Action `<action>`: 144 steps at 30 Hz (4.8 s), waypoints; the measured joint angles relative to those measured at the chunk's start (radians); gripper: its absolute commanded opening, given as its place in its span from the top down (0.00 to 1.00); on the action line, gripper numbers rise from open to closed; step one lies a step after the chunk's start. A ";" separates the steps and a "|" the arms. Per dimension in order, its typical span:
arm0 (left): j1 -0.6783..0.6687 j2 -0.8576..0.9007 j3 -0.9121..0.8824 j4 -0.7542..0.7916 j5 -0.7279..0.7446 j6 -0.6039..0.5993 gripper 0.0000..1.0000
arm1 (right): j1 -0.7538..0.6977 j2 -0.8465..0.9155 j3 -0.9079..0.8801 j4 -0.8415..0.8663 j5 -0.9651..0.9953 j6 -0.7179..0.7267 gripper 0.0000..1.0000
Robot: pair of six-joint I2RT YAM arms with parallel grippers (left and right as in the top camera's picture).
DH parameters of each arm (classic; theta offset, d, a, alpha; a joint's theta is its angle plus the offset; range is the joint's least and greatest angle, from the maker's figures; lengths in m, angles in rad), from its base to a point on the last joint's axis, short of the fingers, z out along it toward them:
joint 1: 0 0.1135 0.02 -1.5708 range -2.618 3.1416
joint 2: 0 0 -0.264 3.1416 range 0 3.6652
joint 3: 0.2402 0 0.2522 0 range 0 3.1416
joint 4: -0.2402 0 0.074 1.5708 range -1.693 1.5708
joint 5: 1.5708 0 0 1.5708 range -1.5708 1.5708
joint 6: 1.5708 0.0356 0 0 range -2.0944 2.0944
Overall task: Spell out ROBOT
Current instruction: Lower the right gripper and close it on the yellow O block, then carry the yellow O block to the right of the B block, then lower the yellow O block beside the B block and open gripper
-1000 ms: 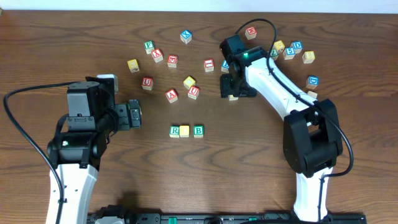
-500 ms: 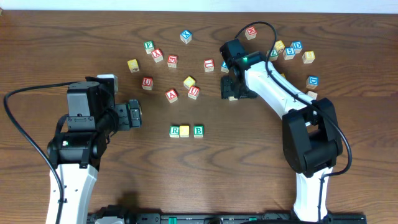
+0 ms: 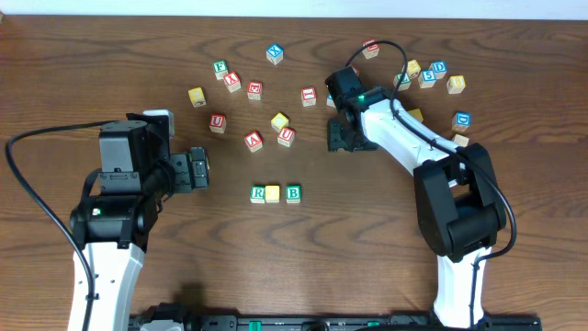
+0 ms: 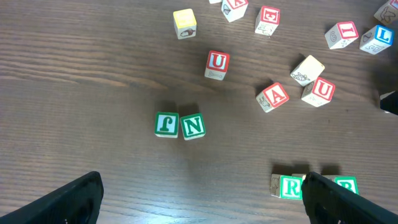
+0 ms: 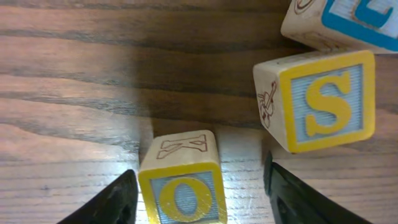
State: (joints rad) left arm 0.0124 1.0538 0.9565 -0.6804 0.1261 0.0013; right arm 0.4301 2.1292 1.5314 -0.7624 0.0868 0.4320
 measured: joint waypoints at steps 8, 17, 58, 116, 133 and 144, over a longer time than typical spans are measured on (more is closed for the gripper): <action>0.000 0.000 0.000 0.000 0.000 0.000 0.00 | 0.000 0.000 -0.001 0.047 -0.024 -0.043 0.48; 0.000 0.000 0.000 0.000 0.000 0.000 0.00 | 0.000 0.000 -0.001 0.035 -0.032 -0.064 0.75; 0.000 0.000 0.000 0.000 0.000 0.000 0.00 | 0.412 -0.295 -0.215 -0.183 0.225 0.214 0.99; 0.000 0.000 0.000 0.000 0.000 0.000 0.00 | 0.424 -0.295 -0.410 0.169 0.137 0.393 0.99; 0.000 0.000 0.000 0.000 0.000 0.000 0.00 | 0.414 -0.295 -0.448 0.215 0.150 0.393 0.95; 0.000 0.000 0.000 0.000 0.000 0.000 0.00 | 0.412 -0.295 -0.448 0.225 0.150 0.393 0.90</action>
State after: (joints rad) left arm 0.0124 1.0538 0.9565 -0.6804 0.1261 0.0013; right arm 0.8417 1.8343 1.0832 -0.5377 0.2367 0.8249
